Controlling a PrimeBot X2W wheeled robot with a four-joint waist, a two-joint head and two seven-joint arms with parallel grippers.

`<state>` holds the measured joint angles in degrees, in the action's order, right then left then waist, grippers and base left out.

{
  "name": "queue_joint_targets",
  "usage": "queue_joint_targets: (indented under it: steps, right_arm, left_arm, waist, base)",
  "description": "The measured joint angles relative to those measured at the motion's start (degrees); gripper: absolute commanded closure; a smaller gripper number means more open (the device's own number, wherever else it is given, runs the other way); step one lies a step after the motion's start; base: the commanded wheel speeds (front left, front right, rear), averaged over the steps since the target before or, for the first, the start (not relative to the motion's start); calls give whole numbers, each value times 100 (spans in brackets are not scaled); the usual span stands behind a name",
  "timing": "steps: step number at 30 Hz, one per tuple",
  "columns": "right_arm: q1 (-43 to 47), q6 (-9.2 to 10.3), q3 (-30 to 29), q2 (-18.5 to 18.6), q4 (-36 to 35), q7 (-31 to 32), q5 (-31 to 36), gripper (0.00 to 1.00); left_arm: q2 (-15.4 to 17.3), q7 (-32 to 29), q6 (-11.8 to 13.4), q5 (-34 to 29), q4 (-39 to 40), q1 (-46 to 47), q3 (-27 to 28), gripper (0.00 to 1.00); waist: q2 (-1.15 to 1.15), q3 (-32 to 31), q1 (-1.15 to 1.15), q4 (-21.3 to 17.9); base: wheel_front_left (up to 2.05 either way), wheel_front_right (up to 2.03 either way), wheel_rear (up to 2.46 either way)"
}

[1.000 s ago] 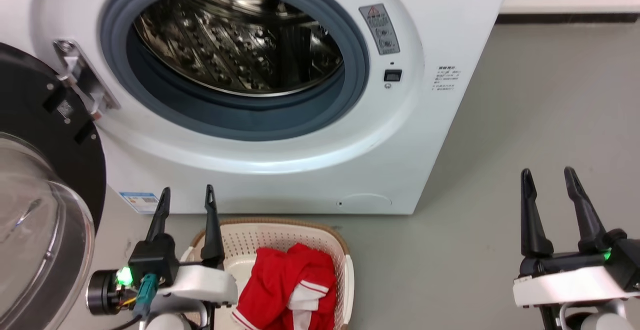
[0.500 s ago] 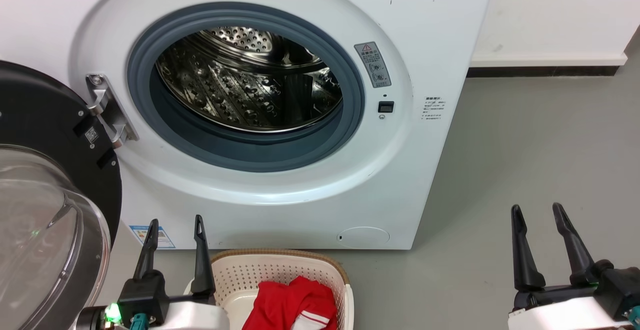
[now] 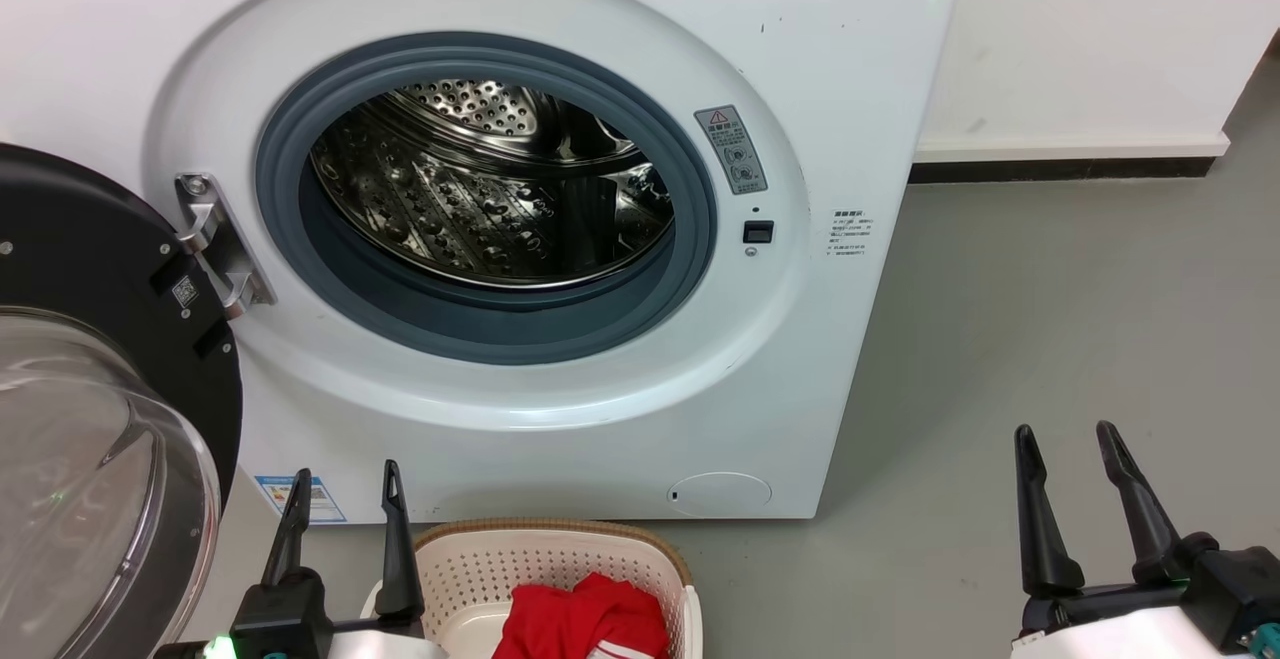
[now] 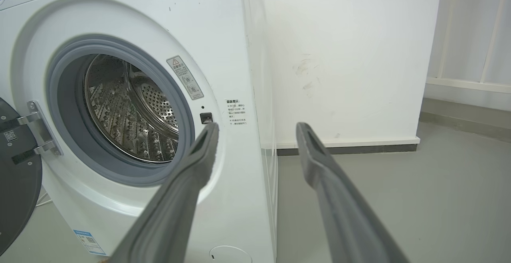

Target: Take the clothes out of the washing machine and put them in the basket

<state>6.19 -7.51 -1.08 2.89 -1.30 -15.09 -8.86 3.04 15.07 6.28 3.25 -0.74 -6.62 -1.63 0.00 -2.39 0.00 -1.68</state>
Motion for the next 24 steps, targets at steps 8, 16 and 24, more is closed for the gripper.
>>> queue_joint_targets:
  steps: [8,16,24]
  right_arm:
    - [8,0,12,-1,113,3,-14,100]
    - [65,0,22,2,328,101,-469,100]
    - [-43,0,27,44,483,299,-1505,100]
  left_arm:
    - [-7,-2,-57,-7,-113,-23,10,100]
    - [-9,-114,-125,487,-330,-107,18,100]
    - [1,-336,-277,1552,-472,23,66,100]
  waist:
    - [0,-22,0,-29]
    - [0,-12,0,-22]
    - [0,8,0,-8]
  base:
    - [0,0,0]
    - [0,0,0]
    - [0,0,0]
